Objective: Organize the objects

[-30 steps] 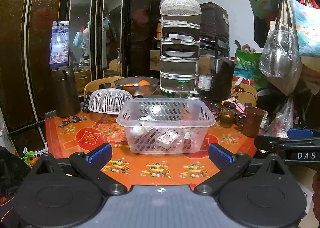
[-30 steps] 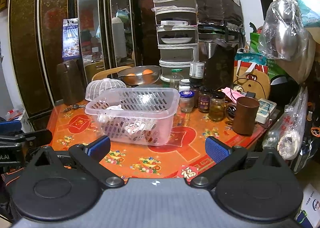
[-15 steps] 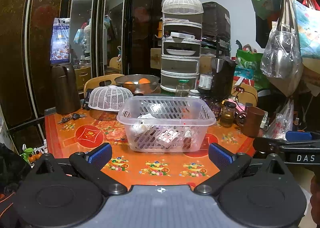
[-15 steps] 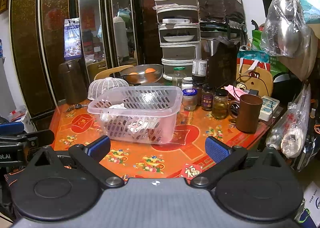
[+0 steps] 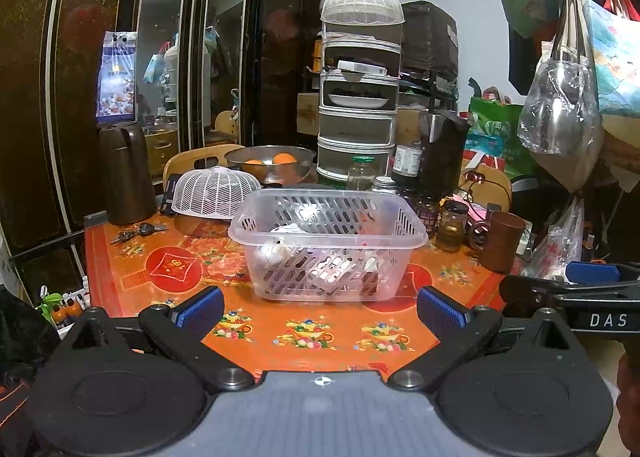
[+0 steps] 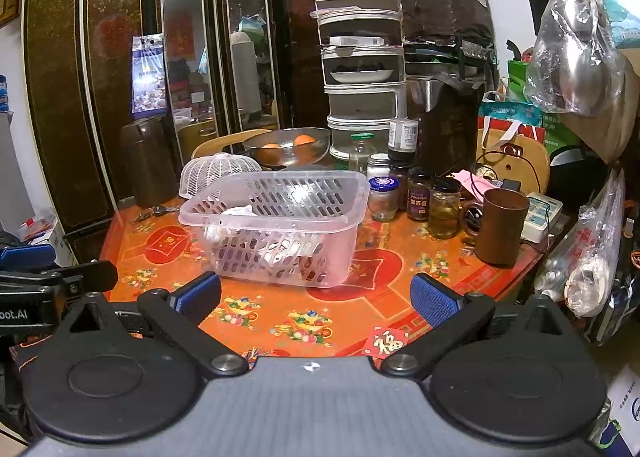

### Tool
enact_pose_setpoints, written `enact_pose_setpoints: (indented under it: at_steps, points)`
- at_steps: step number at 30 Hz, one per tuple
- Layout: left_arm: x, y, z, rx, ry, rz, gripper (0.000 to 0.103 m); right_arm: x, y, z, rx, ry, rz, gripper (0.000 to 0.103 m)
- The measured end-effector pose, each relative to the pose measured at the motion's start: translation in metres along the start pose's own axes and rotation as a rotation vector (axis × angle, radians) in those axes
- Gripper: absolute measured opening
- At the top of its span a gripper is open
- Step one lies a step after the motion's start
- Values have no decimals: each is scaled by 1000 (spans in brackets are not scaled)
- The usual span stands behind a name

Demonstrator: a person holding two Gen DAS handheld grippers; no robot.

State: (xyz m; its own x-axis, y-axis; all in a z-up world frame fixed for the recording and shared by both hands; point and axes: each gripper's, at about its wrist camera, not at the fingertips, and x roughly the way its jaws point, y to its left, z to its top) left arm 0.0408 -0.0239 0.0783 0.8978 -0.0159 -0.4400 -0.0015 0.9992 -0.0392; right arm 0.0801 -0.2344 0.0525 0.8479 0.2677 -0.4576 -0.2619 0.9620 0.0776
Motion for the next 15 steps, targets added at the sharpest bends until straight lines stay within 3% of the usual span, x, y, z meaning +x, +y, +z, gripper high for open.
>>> enact_pose_setpoints:
  at_steps: [15]
  points:
    - [3, -1, -1, -3, 11, -16, 103, 0, 1, 0, 1, 0, 2, 103]
